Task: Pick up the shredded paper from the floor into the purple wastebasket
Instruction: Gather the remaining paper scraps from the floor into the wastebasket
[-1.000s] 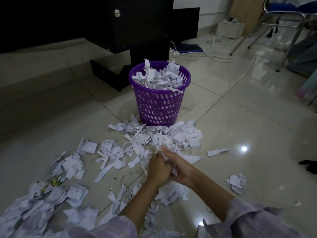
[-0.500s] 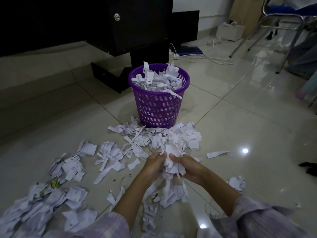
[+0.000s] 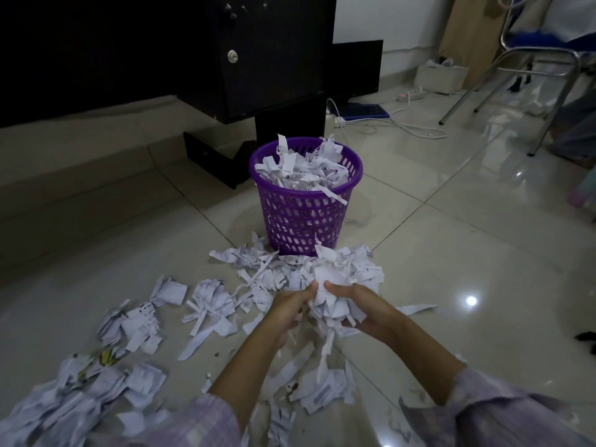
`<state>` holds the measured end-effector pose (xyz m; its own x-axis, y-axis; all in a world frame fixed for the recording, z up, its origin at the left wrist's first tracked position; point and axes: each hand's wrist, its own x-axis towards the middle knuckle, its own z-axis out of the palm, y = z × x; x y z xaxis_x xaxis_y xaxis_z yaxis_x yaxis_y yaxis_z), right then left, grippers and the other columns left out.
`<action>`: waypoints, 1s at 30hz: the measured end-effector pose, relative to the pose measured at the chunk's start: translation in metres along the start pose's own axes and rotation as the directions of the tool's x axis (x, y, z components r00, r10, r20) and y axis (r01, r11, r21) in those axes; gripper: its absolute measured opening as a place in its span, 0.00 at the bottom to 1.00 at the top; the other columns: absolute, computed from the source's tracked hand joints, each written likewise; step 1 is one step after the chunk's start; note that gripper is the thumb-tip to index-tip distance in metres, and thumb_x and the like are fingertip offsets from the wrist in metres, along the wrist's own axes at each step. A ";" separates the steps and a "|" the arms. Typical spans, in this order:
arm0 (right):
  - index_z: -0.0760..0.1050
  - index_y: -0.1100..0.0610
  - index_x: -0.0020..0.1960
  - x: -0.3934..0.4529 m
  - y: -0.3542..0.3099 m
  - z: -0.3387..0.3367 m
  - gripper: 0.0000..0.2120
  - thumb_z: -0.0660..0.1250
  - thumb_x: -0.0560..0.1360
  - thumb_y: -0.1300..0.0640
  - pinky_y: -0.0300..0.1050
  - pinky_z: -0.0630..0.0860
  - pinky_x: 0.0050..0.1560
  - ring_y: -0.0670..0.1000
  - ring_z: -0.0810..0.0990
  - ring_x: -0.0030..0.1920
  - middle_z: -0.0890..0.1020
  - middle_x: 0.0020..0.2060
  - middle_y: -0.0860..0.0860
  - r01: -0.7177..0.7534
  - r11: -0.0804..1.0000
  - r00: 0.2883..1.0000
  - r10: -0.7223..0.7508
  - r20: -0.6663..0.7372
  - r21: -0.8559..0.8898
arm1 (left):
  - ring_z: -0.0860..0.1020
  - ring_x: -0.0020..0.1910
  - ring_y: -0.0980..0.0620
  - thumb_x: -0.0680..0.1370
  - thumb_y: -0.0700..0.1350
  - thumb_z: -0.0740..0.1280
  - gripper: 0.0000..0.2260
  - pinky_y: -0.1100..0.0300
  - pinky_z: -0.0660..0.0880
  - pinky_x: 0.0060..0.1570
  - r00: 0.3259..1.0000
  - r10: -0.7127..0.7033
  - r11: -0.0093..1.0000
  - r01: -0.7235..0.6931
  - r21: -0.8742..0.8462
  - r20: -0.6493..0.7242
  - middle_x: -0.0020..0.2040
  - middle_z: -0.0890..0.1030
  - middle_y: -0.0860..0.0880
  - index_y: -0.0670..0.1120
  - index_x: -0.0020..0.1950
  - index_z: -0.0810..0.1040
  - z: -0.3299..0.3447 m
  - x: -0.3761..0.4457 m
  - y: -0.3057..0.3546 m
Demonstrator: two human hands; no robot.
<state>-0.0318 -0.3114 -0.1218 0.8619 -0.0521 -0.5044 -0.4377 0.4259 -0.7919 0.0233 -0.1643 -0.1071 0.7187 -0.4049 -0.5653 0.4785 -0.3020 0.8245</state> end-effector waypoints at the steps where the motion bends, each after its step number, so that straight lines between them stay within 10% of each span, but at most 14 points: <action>1: 0.75 0.66 0.62 0.000 -0.009 0.001 0.21 0.70 0.74 0.56 0.45 0.79 0.37 0.57 0.82 0.41 0.82 0.50 0.63 0.009 1.000 1.000 -0.010 -0.002 -0.011 | 0.77 0.55 0.49 0.78 0.55 0.65 0.18 0.56 0.72 0.51 1.000 0.018 1.000 -0.019 0.024 0.022 0.57 0.80 0.48 0.43 0.59 0.77 0.000 -0.002 0.010; 8: 0.80 0.58 0.49 -0.005 -0.112 0.022 0.07 0.69 0.75 0.56 0.40 0.77 0.33 0.49 0.82 0.33 0.85 0.39 0.54 0.184 0.971 0.980 -0.194 -0.054 -0.151 | 0.74 0.50 0.48 0.82 0.55 0.53 0.16 0.56 0.68 0.49 0.891 0.439 0.836 -0.357 0.418 -0.117 0.47 0.75 0.49 0.45 0.53 0.72 -0.005 0.002 0.102; 13: 0.78 0.62 0.45 0.003 -0.192 0.045 0.07 0.65 0.78 0.58 0.42 0.79 0.31 0.51 0.82 0.32 0.81 0.37 0.57 0.314 0.934 0.945 -0.325 -0.043 -0.169 | 0.70 0.63 0.42 0.83 0.48 0.54 0.17 0.48 0.69 0.60 0.687 0.727 0.323 -0.349 0.880 0.006 0.63 0.72 0.41 0.39 0.64 0.71 -0.028 0.019 0.161; 18: 0.72 0.61 0.45 0.043 -0.237 0.058 0.07 0.56 0.77 0.60 0.42 0.73 0.31 0.55 0.77 0.30 0.78 0.34 0.57 0.296 0.953 0.943 -0.303 -0.139 -0.071 | 0.60 0.72 0.39 0.81 0.50 0.57 0.23 0.44 0.62 0.66 0.796 0.580 -0.227 -0.045 0.973 0.172 0.72 0.62 0.39 0.40 0.73 0.59 -0.040 0.034 0.189; 24: 0.65 0.62 0.68 0.103 -0.233 0.063 0.20 0.63 0.78 0.60 0.49 0.76 0.40 0.58 0.77 0.48 0.74 0.57 0.60 0.176 0.934 0.915 -0.271 -0.299 -0.311 | 0.44 0.77 0.40 0.81 0.58 0.55 0.36 0.39 0.47 0.73 0.916 0.365 -0.320 -0.044 0.947 0.166 0.78 0.44 0.41 0.41 0.78 0.41 -0.047 0.059 0.175; 30: 0.57 0.65 0.74 0.145 -0.212 0.054 0.35 0.68 0.76 0.50 0.52 0.70 0.63 0.61 0.70 0.67 0.70 0.69 0.61 0.005 0.677 0.834 -0.409 -0.370 -0.736 | 0.37 0.77 0.41 0.78 0.60 0.60 0.44 0.37 0.44 0.72 0.932 0.331 -0.277 -0.054 0.959 0.148 0.78 0.38 0.42 0.41 0.77 0.34 -0.046 0.068 0.163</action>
<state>0.1994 -0.3608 -0.0086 0.8030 -0.5520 -0.2247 -0.4807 -0.3770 -0.7917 0.1732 -0.2010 -0.0103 0.7536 -0.6050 -0.2570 -0.6552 -0.7227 -0.2199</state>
